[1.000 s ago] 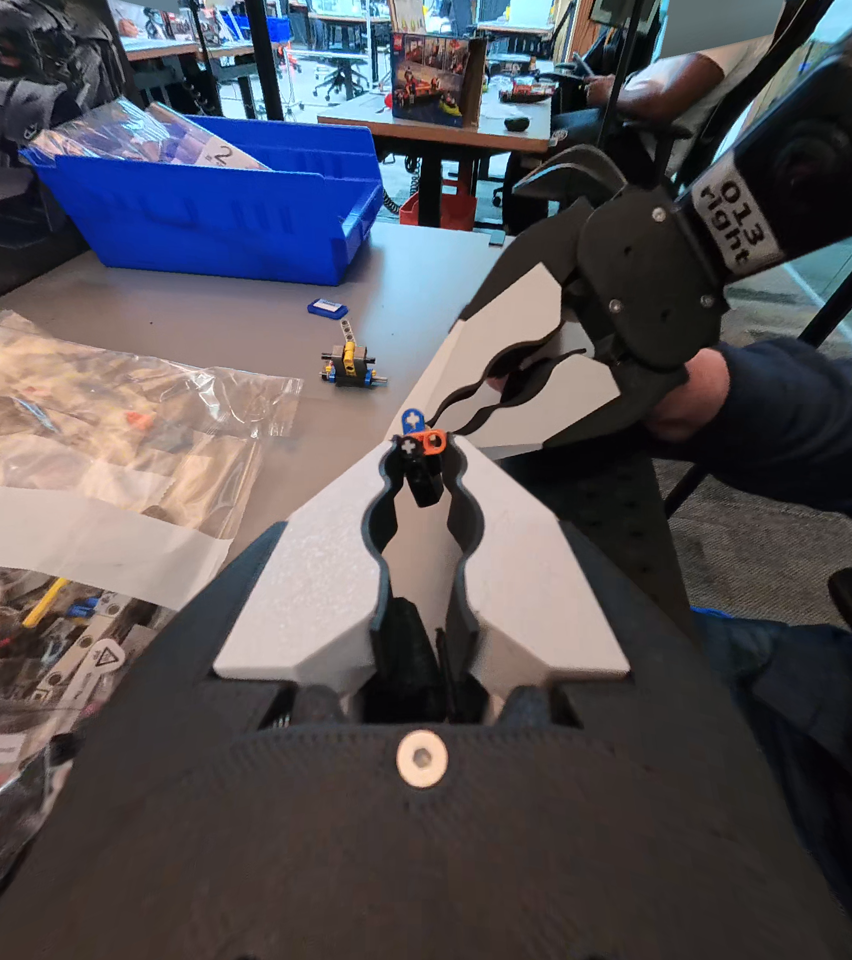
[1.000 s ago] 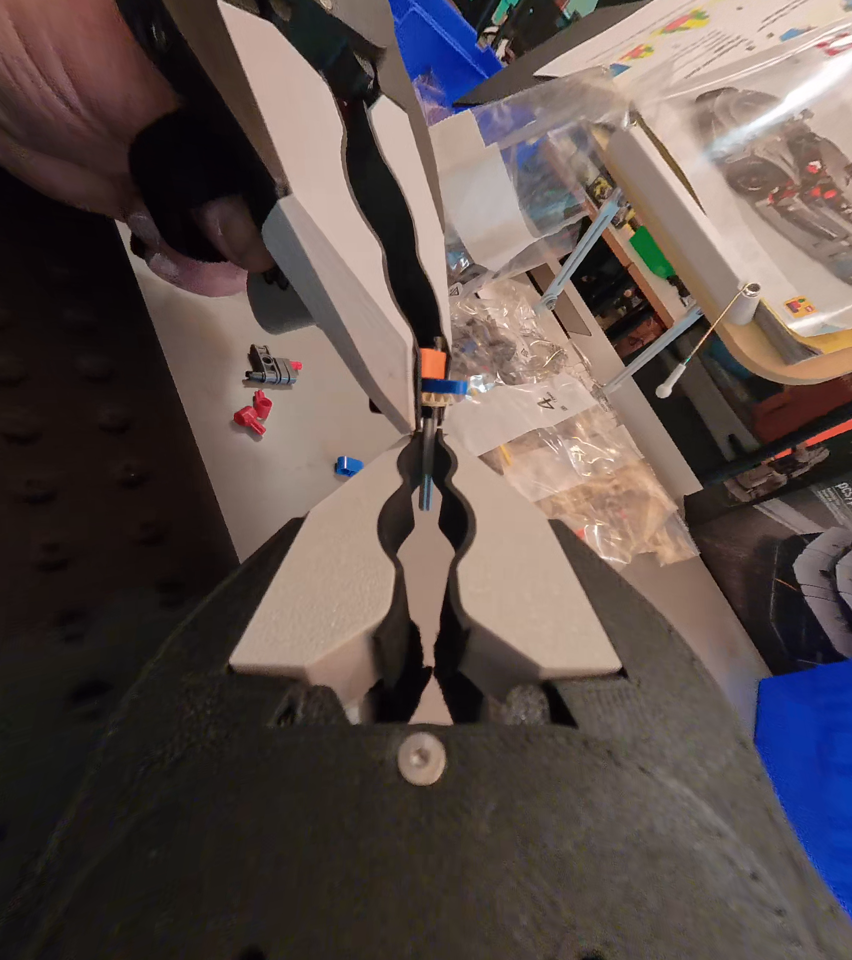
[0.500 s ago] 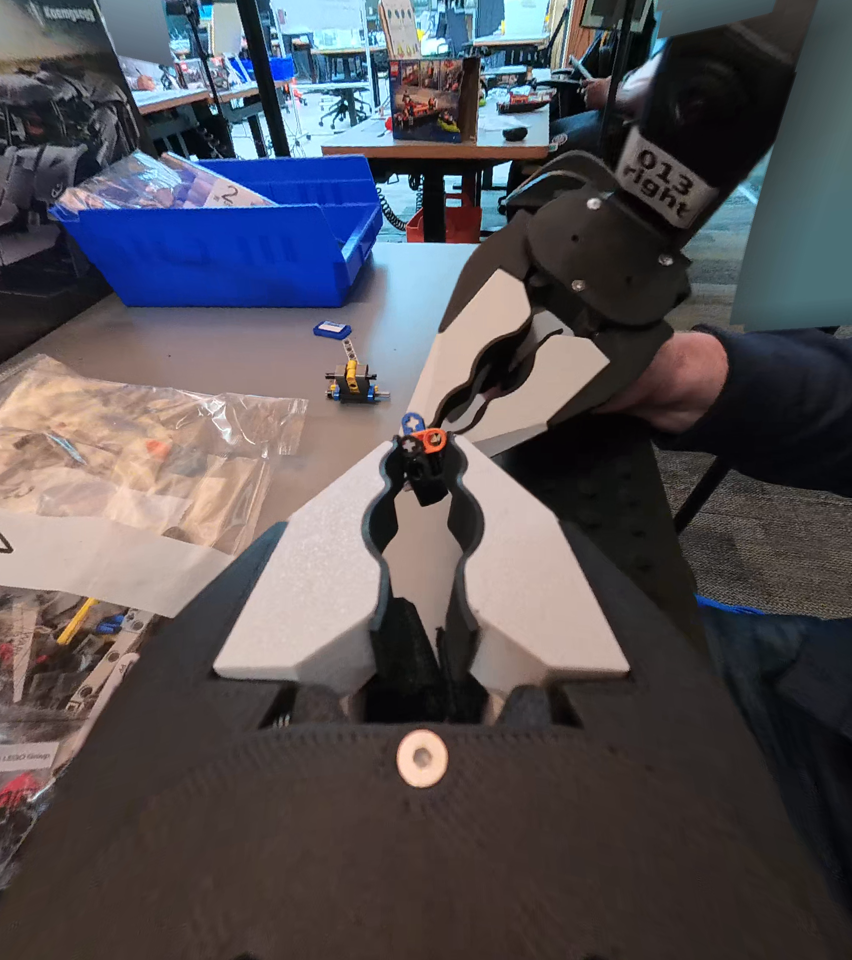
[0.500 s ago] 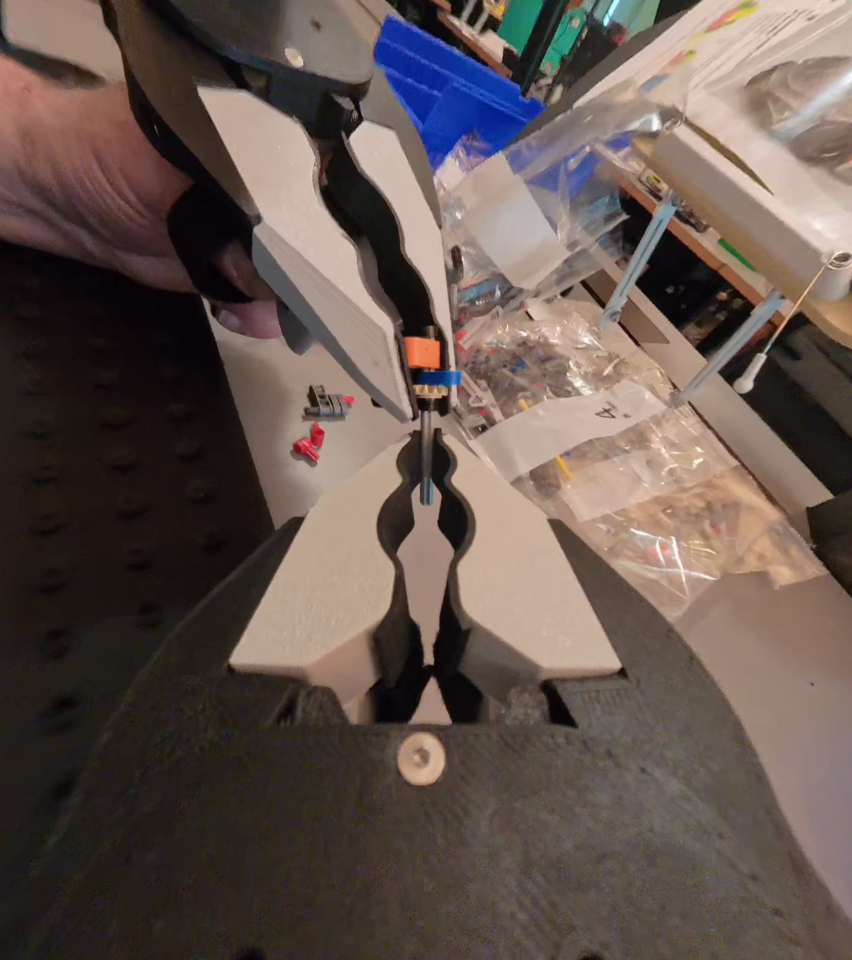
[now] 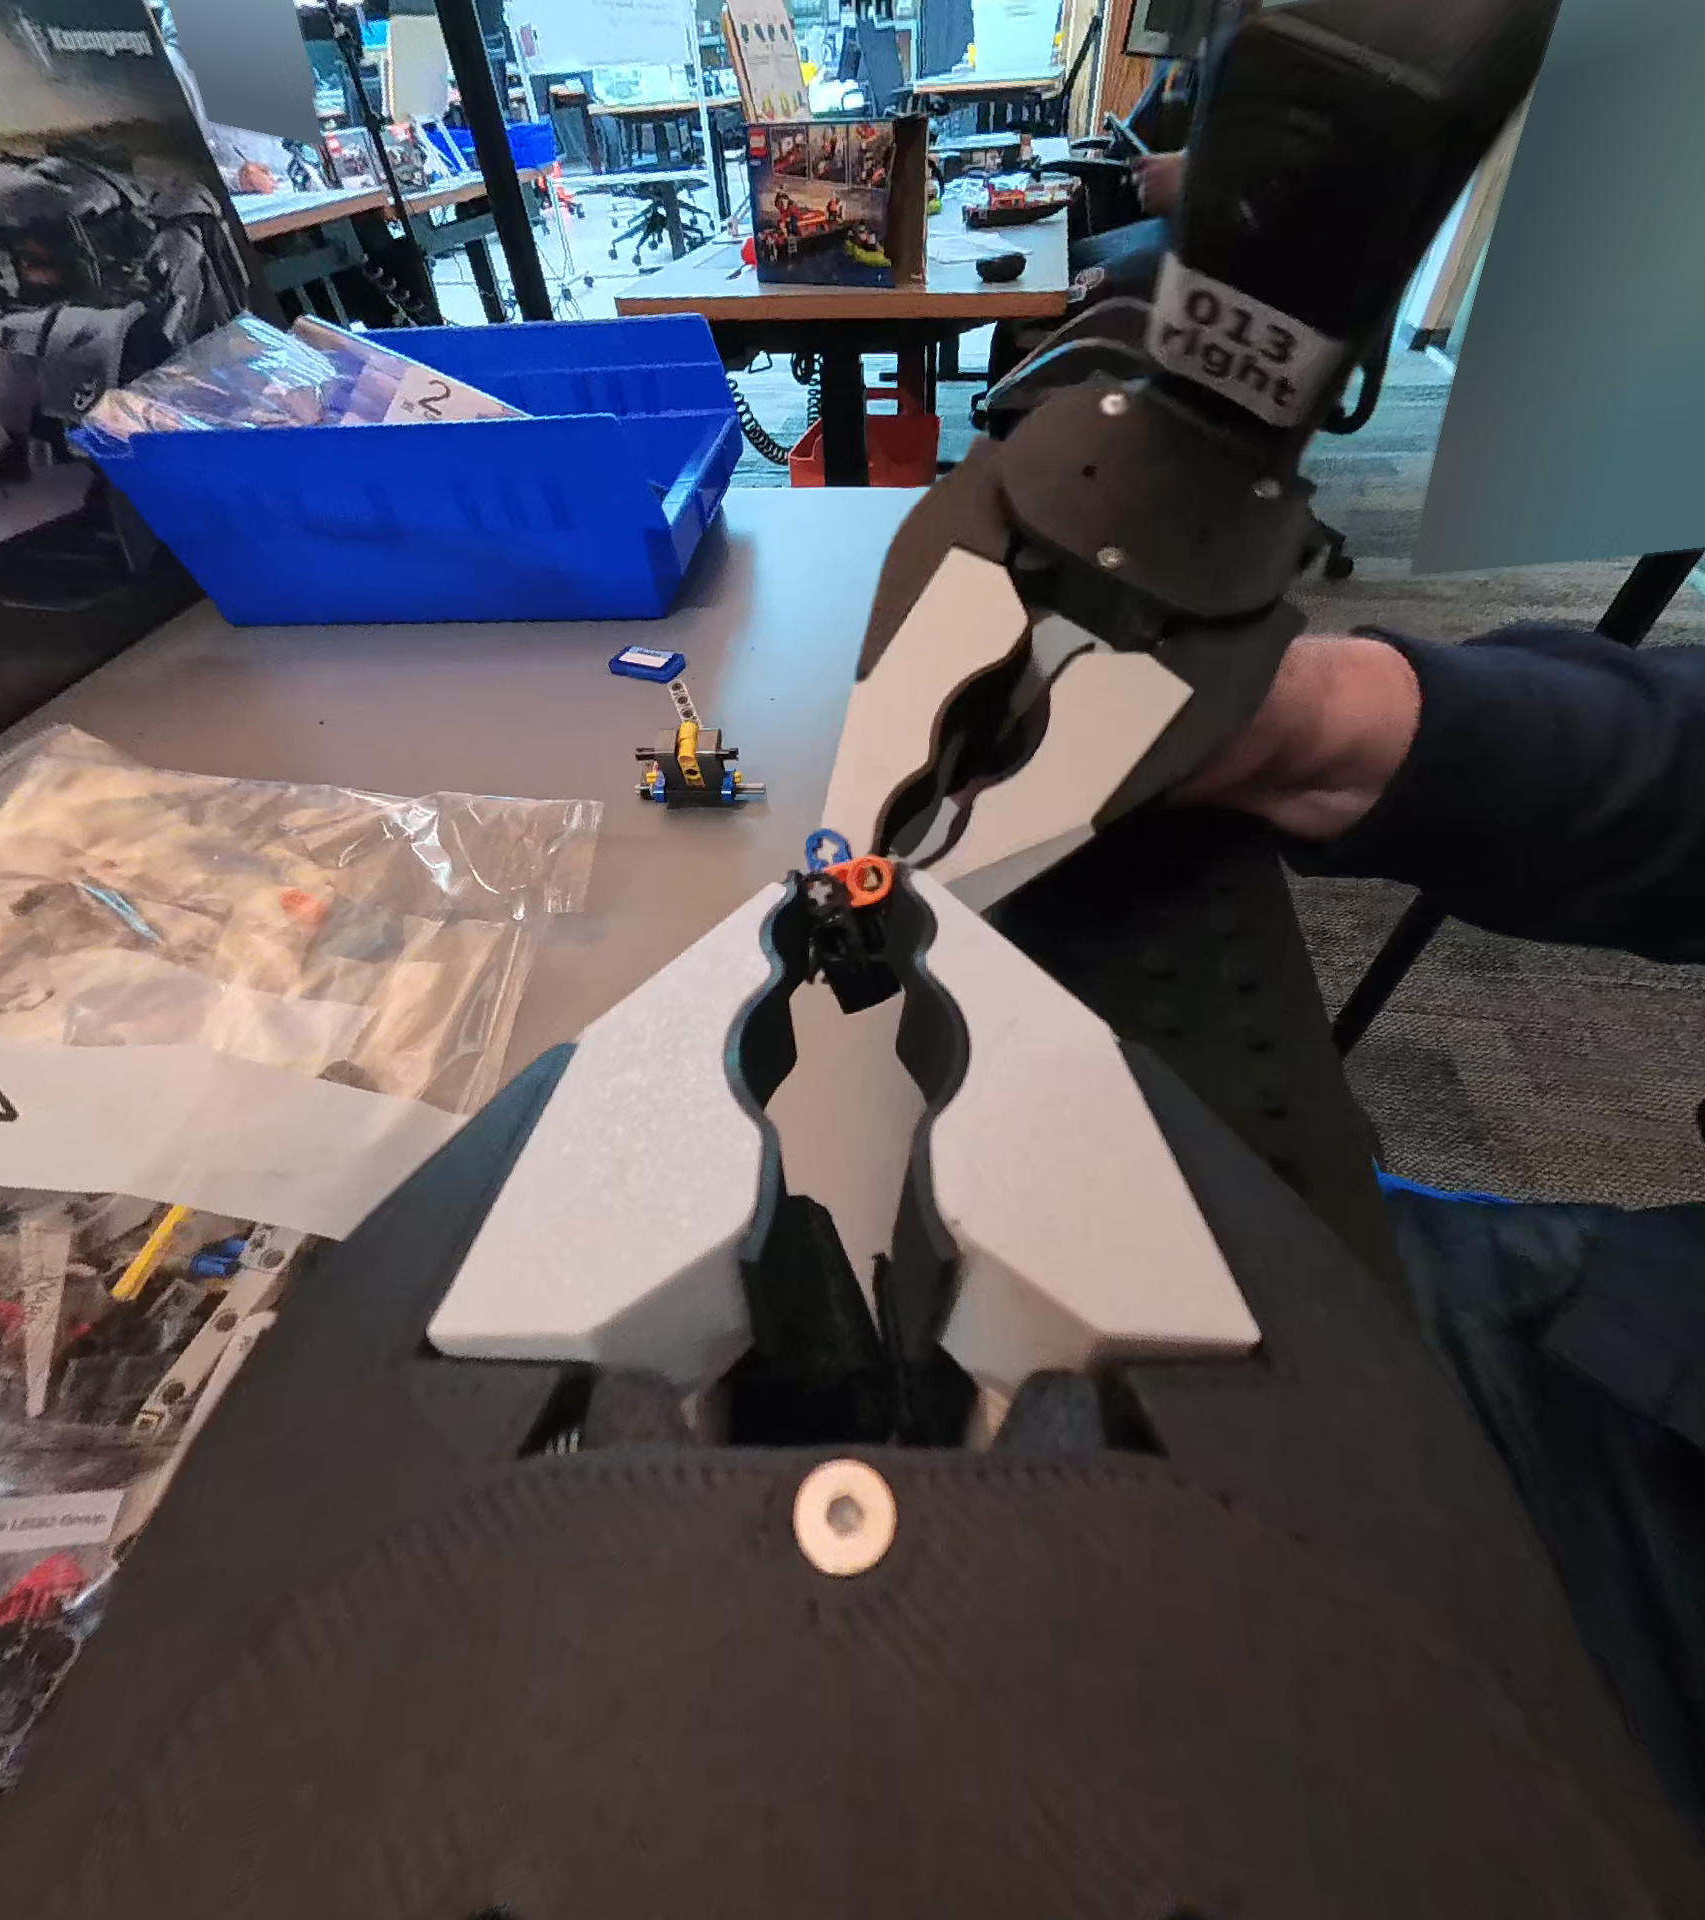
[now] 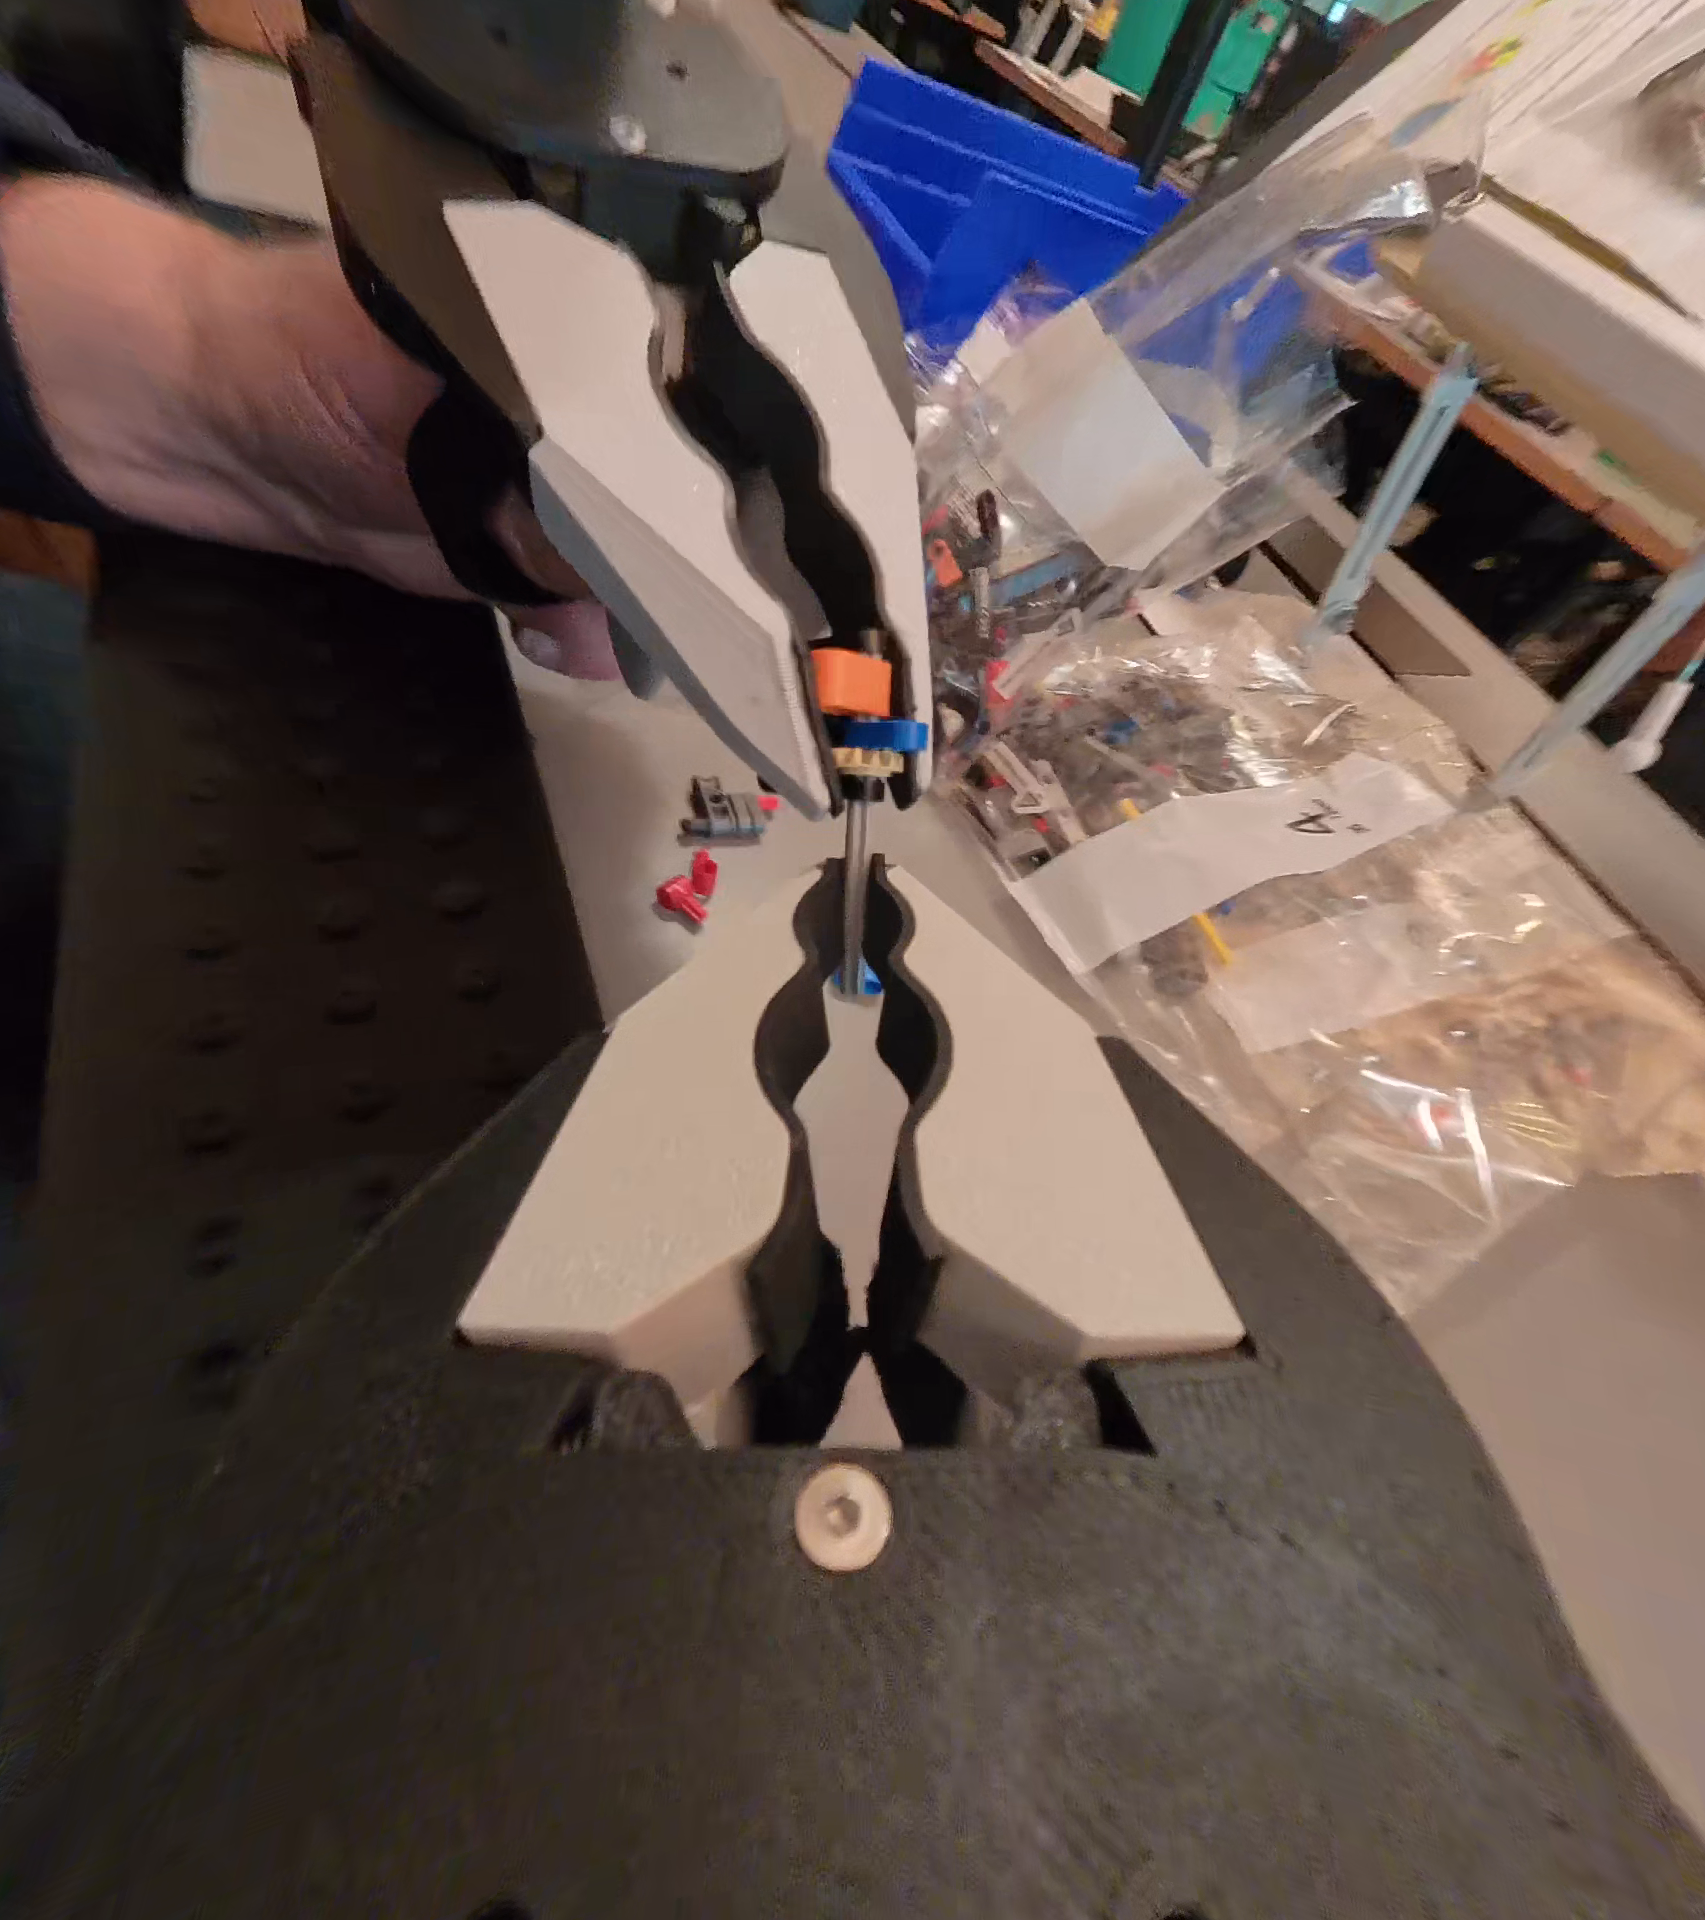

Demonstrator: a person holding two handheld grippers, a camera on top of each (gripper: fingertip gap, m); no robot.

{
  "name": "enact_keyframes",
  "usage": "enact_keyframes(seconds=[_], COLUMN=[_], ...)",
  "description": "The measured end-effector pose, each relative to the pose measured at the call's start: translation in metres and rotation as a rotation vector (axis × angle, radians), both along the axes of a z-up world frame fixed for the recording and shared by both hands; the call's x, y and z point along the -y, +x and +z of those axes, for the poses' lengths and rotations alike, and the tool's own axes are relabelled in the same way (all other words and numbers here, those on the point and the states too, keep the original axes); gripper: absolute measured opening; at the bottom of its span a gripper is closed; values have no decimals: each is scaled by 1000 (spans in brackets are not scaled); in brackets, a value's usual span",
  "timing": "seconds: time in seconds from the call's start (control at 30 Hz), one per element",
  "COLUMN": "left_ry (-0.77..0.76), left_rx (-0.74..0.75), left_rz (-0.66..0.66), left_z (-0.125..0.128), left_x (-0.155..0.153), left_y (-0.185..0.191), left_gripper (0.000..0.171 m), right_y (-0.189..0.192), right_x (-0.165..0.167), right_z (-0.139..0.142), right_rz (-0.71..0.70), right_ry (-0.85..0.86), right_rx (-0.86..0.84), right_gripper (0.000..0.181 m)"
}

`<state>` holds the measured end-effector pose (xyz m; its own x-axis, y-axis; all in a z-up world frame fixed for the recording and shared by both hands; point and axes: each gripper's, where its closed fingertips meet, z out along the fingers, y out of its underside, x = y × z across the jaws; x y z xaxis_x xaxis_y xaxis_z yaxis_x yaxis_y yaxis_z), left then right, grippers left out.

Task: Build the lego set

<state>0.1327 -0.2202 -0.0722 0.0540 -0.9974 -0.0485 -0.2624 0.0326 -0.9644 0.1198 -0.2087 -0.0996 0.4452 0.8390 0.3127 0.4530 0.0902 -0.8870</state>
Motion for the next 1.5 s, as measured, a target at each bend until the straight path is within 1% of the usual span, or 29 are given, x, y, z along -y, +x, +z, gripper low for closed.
enact_keyframes(seconds=[0.07,0.1,0.2,0.37,0.43,0.53,0.57,0.6,0.67,0.77,0.83,0.93,1.0,1.07,1.17,1.23,1.37,1.5], left_ry=[-32,-21,-13,-127,-150,-112,-60,-39,-99,-138,-101,-82,-100,-53,-44,-96,-152,-96], left_rx=[6,-10,-20,-5,3,-9,-26,-47,-29,-42,-51,-57,-50,-66,-65,-45,-29,-38], left_rz=[-2,0,11,23,8,8,10,21,6,-1,12,20,6,4,11,8,24,34], left_z=[-1,-3,-5,-8,-8,-9,-9,-12,-12,-17,-16,-17,-17,-17,-17,-16,-16,-15], left_x=[-1,-1,-1,-9,-8,-6,-5,-5,-8,-9,-9,-9,-8,-6,-7,-9,-14,-14], left_y=[-1,-1,-1,-4,-4,-2,-3,-3,-5,-5,-4,-4,-5,-4,-4,-5,-7,-5], left_gripper=[13,13,13,13,13,12,12,13,13,13,13,13,13,12,13,13,12,12], right_y=[1,2,5,5,5,9,10,10,8,8,10,12,12,13,13,11,9,11], right_x=[-2,-4,-4,-7,-6,-9,-8,-9,-7,-5,-8,-10,-10,-11,-12,-9,-6,-7], right_z=[0,-2,-3,-9,-8,-8,-7,-11,-11,-15,-14,-13,-13,-13,-15,-15,-16,-14], right_rz=[-29,-49,-47,-108,-103,-97,-97,-101,-88,-88,-99,-103,-92,-85,-93,-83,-103,-98], right_ry=[43,73,59,132,125,88,84,76,86,89,67,52,47,42,34,71,121,83], right_rx=[26,67,56,162,150,117,110,129,135,163,143,129,118,116,124,152,200,160], right_gripper=[2,2,2,3,3,3,3,3,3,3,2,3,3,3,3,2,3,3])
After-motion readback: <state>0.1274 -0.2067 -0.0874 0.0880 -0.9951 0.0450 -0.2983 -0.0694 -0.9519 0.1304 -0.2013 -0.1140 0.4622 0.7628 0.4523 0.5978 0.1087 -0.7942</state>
